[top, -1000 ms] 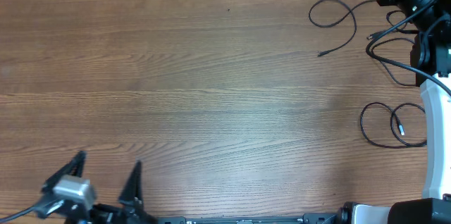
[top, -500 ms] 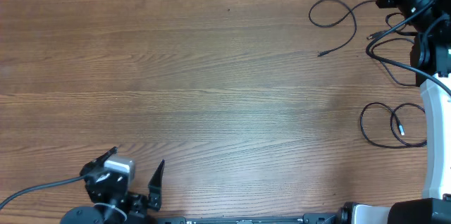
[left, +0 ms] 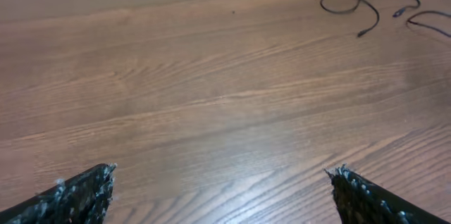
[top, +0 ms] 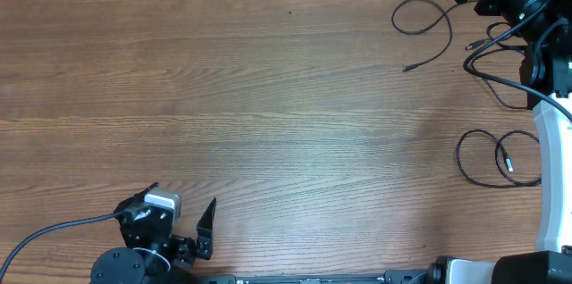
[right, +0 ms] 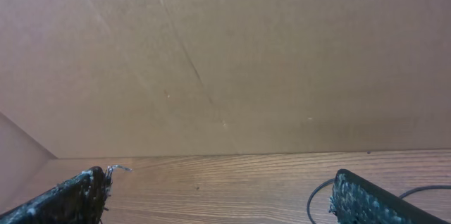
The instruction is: Untangle cables
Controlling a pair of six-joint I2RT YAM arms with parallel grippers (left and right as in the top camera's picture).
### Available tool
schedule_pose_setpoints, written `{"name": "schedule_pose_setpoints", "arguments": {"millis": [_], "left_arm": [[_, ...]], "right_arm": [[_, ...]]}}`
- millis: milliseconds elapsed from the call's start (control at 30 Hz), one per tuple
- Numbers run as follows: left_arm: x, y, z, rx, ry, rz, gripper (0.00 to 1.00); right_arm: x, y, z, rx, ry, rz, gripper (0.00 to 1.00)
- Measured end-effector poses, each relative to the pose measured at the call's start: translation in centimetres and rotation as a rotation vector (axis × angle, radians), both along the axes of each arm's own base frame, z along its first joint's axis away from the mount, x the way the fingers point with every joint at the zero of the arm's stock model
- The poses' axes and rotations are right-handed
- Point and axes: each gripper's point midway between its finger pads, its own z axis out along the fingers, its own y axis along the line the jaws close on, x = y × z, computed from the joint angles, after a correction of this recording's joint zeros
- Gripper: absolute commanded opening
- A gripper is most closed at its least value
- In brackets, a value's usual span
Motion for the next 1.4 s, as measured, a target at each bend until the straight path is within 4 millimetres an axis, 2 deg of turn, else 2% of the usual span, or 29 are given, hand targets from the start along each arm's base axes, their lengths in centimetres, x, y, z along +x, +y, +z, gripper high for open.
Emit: {"name": "schedule_pose_setpoints", "arguments": {"millis": [100, 200, 467, 633, 1400], "left_arm": [[0.0, -0.2, -0.7, 0.000, 0.022, -0.008, 1.00], [0.2, -0.6, -2.3, 0.006, 0.059, -0.017, 1.00], [0.6, -1.1, -8.4, 0.051, 0.193, -0.022, 1.00], [0.6, -1.1, -10.0, 0.068, 0.230, -0.023, 1.00], [0.5, -1.2, -10.3, 0.069, 0.237, -0.027, 1.00]], "right_arm": [[0.0, 0.0, 0.0, 0.000, 0.000, -0.001, 1.00], [0.2, -0.1, -0.2, 0.000, 0.005, -0.003, 1.00], [0.8, -0.2, -1.4, 0.005, 0.031, -0.004, 1.00], [0.9, -0.2, -1.8, 0.007, 0.042, -0.003, 1.00], [0.8, -0.2, -2.9, 0.016, 0.089, -0.004, 1.00]]}}
